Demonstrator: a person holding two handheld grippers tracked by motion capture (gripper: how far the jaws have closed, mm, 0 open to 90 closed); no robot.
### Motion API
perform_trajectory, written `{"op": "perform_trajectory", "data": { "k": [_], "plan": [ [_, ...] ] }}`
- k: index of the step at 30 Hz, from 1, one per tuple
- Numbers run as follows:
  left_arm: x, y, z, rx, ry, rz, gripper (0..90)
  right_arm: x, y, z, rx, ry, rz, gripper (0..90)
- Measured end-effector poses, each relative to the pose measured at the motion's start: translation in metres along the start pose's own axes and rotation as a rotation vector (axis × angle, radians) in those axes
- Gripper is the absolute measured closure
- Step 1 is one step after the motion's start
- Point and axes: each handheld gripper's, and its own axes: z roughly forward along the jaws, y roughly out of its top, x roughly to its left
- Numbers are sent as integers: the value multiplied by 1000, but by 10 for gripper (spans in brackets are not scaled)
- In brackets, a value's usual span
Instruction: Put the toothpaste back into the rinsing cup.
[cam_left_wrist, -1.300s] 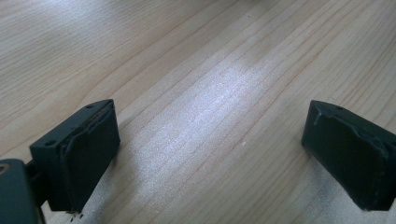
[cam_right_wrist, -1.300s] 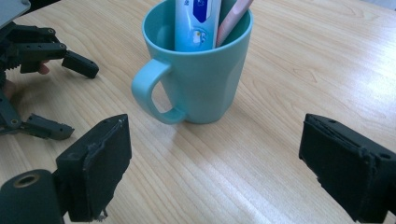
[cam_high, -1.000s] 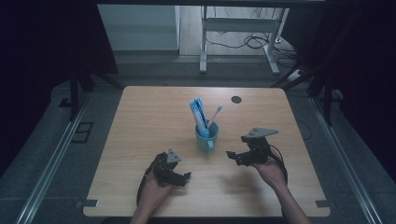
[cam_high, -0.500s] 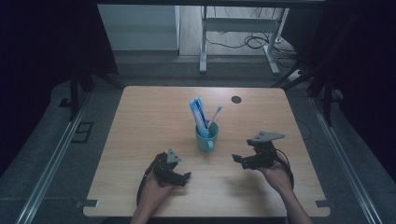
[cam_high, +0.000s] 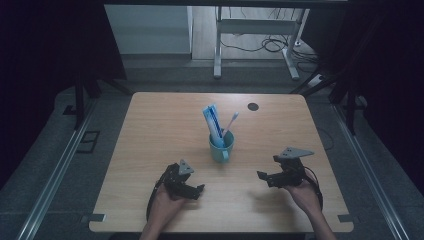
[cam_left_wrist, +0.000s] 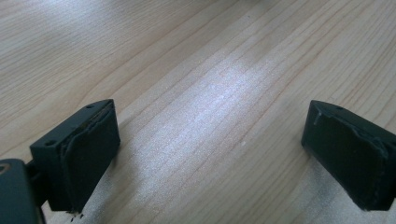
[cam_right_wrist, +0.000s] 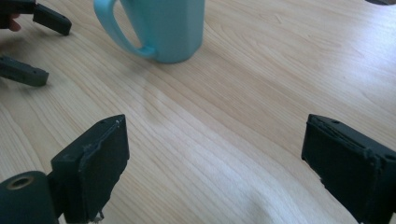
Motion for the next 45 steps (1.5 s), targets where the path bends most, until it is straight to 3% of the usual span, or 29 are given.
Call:
{"op": "perform_trajectory", "data": {
  "k": [11, 27, 34, 45],
  "plan": [
    [0, 0, 0, -1, 0, -3, 45, -3, -20, -6, 21, -30, 16, 6],
    [0, 0, 0, -1, 1, -1, 45, -2, -57, 1, 91, -57, 24, 0],
    [0, 0, 0, -2, 2, -2, 46, -1, -67, 6, 123, -79, 3, 0],
    [-1, 0, 0, -2, 3, -2, 47, 1, -70, 6, 110, -93, -11, 0]
  ]
}}
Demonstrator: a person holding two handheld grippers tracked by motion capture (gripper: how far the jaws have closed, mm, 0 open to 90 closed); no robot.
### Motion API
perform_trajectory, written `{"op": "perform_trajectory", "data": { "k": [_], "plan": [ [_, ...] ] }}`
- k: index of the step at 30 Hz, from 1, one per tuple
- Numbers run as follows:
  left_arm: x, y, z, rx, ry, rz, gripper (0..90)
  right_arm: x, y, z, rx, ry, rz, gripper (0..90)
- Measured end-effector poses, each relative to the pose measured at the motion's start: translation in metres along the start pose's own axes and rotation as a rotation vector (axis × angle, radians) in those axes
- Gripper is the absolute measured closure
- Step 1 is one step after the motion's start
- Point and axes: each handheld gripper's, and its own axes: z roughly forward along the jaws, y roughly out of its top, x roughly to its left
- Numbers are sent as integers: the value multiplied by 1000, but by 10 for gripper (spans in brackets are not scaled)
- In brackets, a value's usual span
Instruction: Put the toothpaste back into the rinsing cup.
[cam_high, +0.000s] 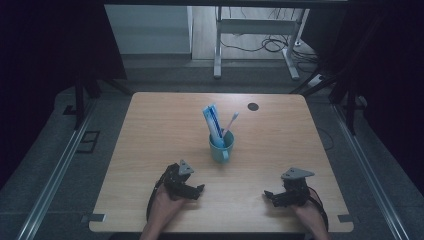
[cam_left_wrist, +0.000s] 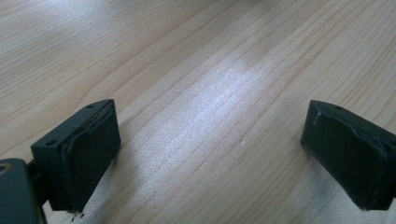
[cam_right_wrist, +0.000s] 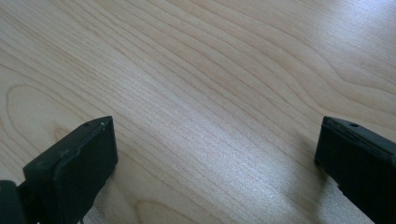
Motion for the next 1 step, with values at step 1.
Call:
{"op": "perform_trajectory", "data": {
  "k": [1],
  "plan": [
    [0, 0, 0, 0, -1, 0, 47, 0, 0, 0, 0, -1, 1, 0]
  ]
}}
